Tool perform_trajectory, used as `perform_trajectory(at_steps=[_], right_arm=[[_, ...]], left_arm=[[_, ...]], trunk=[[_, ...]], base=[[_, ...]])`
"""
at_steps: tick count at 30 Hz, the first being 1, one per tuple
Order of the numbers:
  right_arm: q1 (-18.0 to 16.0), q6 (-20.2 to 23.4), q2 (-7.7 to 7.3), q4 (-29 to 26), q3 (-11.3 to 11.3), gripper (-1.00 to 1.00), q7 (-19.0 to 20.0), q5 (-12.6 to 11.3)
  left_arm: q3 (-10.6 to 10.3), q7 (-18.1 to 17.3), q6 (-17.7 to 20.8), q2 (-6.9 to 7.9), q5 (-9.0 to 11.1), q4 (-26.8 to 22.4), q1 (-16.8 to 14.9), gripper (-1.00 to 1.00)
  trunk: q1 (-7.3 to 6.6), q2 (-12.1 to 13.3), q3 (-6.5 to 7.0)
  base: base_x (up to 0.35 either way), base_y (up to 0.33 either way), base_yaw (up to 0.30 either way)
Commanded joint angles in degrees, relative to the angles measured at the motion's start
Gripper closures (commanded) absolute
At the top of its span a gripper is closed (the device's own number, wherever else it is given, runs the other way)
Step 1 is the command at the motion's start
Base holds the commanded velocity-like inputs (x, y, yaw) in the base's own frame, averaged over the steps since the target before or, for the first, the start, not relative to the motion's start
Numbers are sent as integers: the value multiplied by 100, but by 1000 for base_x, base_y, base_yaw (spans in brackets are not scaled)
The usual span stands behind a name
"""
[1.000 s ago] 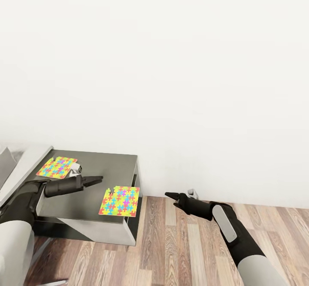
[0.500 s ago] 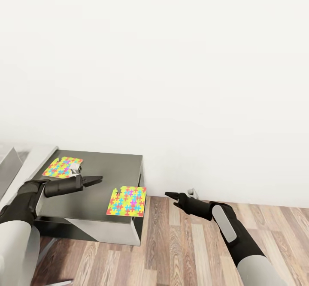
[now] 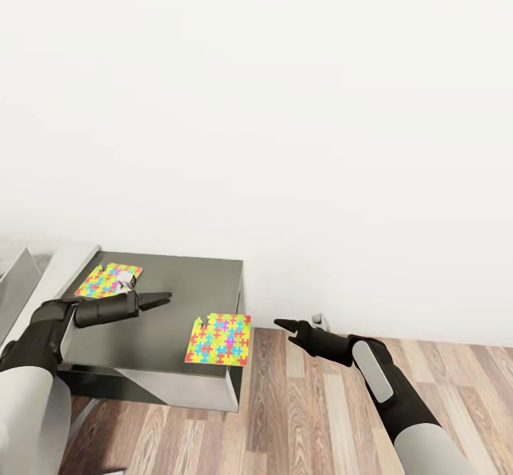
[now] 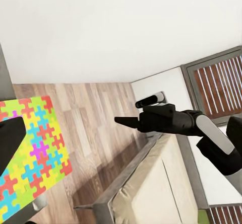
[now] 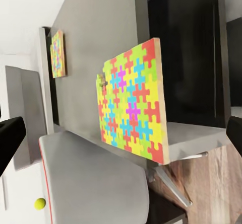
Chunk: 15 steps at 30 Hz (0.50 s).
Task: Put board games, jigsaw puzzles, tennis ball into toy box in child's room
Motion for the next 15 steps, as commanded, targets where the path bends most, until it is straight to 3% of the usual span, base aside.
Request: perform_trajectory(at_steps=[1,15], right_arm=[[-4,18,-5,4,6,-100,10,-4],[-29,33,-8,130,-22,-100,19,-49]], left_arm=[[17,-48,62,-6,-60,-7,-4,-100],[30,-48,92,-27,-13,-121,97,-100]], trunk=[[3,-11,-16],[3,-11,-137]], base=[[10,9,0],[2,2,0]])
